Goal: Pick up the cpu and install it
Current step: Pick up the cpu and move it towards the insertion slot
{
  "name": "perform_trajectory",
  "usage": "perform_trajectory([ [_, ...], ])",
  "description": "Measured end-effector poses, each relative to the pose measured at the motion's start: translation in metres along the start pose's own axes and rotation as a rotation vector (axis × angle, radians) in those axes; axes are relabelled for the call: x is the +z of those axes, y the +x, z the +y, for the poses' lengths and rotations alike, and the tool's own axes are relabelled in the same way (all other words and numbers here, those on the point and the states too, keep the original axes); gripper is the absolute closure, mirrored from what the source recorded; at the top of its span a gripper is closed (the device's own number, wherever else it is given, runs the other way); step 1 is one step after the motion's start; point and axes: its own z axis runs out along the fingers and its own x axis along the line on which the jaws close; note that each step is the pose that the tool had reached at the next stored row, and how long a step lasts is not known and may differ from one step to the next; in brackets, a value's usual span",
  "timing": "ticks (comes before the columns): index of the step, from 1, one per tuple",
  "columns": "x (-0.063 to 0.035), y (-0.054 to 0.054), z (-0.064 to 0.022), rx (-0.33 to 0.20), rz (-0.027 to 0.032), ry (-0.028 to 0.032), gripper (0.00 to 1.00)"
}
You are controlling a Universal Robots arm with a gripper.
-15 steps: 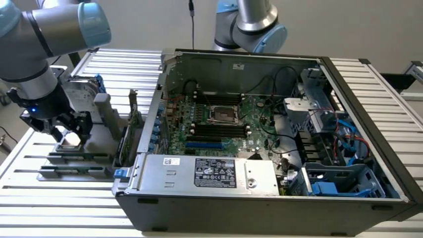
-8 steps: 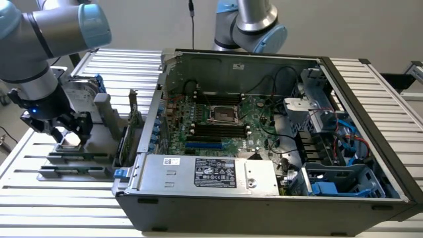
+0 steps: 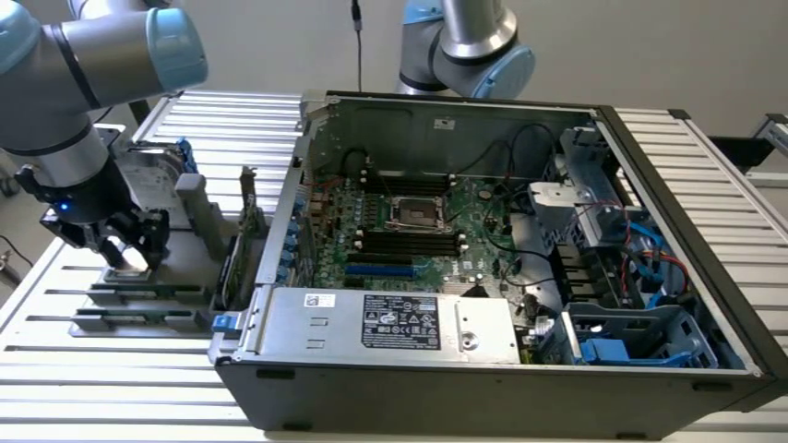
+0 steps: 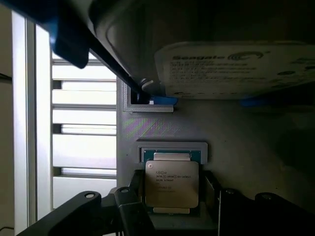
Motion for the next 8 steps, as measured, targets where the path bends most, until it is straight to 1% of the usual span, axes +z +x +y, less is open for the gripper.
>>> perform_trajectory([
  [2, 0.0, 0.0, 0.0, 0.0, -0.0001, 0.0, 0.45],
  [8, 0.0001, 0.0, 0.0, -0.002, -0.0003, -0.0001, 0.45],
])
